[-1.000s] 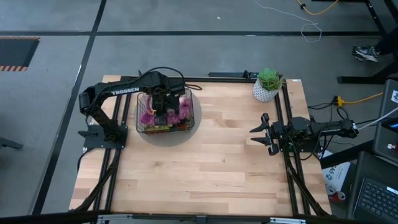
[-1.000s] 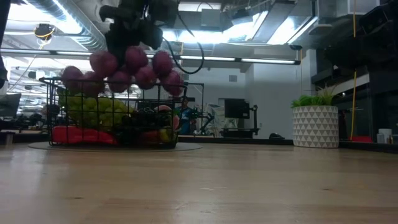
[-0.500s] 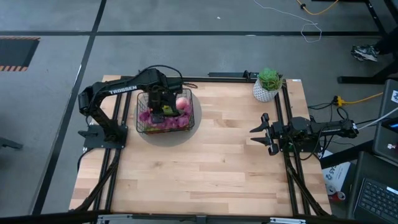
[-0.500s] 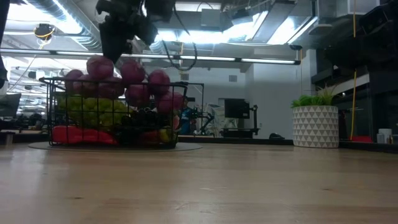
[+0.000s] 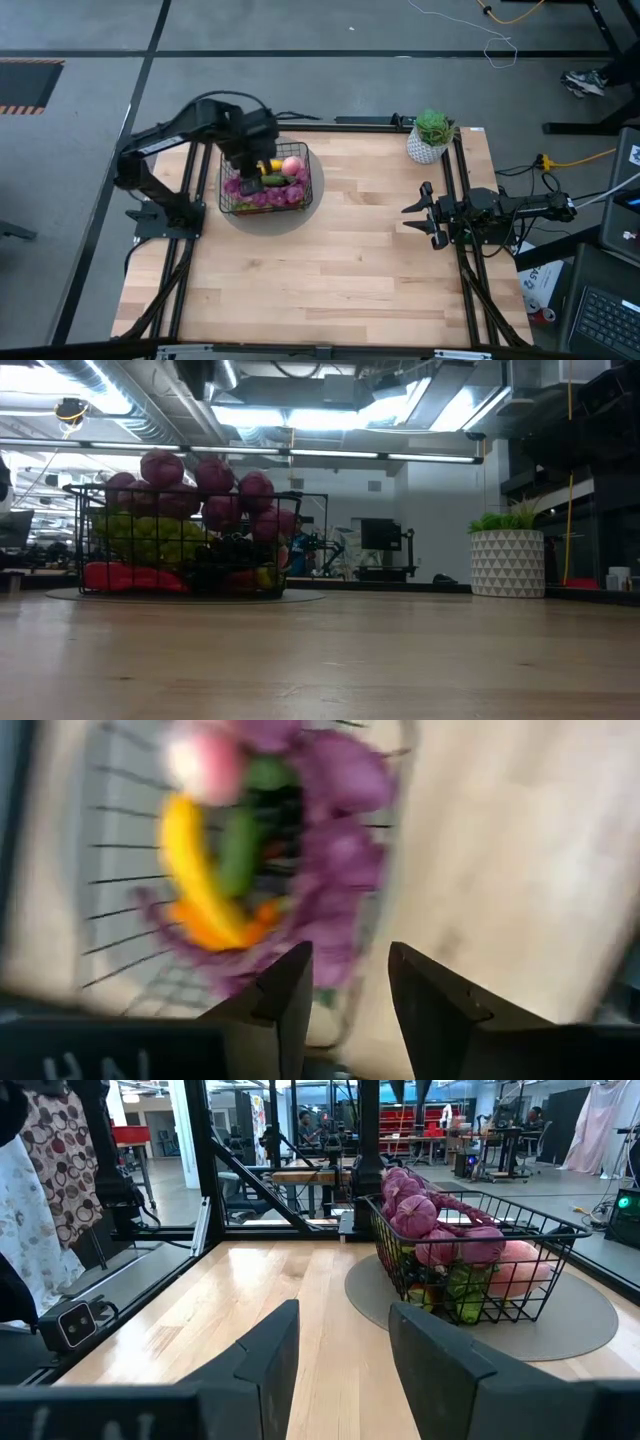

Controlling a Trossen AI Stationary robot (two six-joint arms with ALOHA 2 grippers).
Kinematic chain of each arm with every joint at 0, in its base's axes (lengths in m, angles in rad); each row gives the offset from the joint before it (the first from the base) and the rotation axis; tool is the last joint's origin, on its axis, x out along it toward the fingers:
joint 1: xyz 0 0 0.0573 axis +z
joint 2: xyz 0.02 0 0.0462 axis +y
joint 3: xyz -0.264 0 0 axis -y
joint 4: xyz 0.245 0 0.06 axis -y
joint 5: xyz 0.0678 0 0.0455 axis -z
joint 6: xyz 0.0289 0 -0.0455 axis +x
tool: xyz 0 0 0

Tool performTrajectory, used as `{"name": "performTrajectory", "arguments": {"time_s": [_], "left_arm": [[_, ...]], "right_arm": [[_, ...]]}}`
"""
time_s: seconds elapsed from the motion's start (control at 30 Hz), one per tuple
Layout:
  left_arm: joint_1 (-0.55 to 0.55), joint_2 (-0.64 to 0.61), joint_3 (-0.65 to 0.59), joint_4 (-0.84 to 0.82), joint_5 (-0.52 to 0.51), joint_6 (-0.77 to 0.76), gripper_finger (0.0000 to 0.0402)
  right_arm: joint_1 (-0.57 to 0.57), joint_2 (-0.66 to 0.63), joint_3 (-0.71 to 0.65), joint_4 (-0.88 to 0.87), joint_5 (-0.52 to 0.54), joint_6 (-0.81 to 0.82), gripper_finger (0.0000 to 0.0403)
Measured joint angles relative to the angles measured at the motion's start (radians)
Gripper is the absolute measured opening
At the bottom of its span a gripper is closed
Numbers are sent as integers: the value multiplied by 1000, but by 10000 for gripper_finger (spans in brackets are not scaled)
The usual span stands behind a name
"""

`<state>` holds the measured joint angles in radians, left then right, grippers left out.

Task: Build produce basket
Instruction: Adjust the red wire basket

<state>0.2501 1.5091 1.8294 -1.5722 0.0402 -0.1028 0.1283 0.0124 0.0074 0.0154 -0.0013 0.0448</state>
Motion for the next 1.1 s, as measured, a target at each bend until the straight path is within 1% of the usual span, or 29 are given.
{"name": "performTrajectory", "arguments": {"time_s": [0.07,0.17,0.23,0.33,0.43,0.57,0.67,0.73,0.9,1.1], "left_arm": [[-16,-34,-30,2,-100,-39,127],[12,-84,-101,2,-215,-113,127],[57,-119,-180,1,-254,-176,127],[130,-162,-308,0,-276,-254,128],[220,-205,-435,1,-324,-303,128],[338,-247,-568,1,-338,-396,128],[395,-261,-656,3,-337,-420,128],[417,-260,-705,34,-335,-415,128],[451,-256,-761,160,-335,-382,128],[476,-207,-777,171,-338,-381,122]], "right_arm": [[0,0,0,0,0,0,157],[0,0,0,0,0,0,157],[0,0,0,0,0,0,157],[0,0,0,0,0,0,157],[0,0,0,0,0,0,157],[0,0,0,0,0,0,157],[0,0,0,0,0,0,157],[0,0,0,0,0,0,157],[0,0,0,0,0,0,157],[0,0,0,0,0,0,157]]}}
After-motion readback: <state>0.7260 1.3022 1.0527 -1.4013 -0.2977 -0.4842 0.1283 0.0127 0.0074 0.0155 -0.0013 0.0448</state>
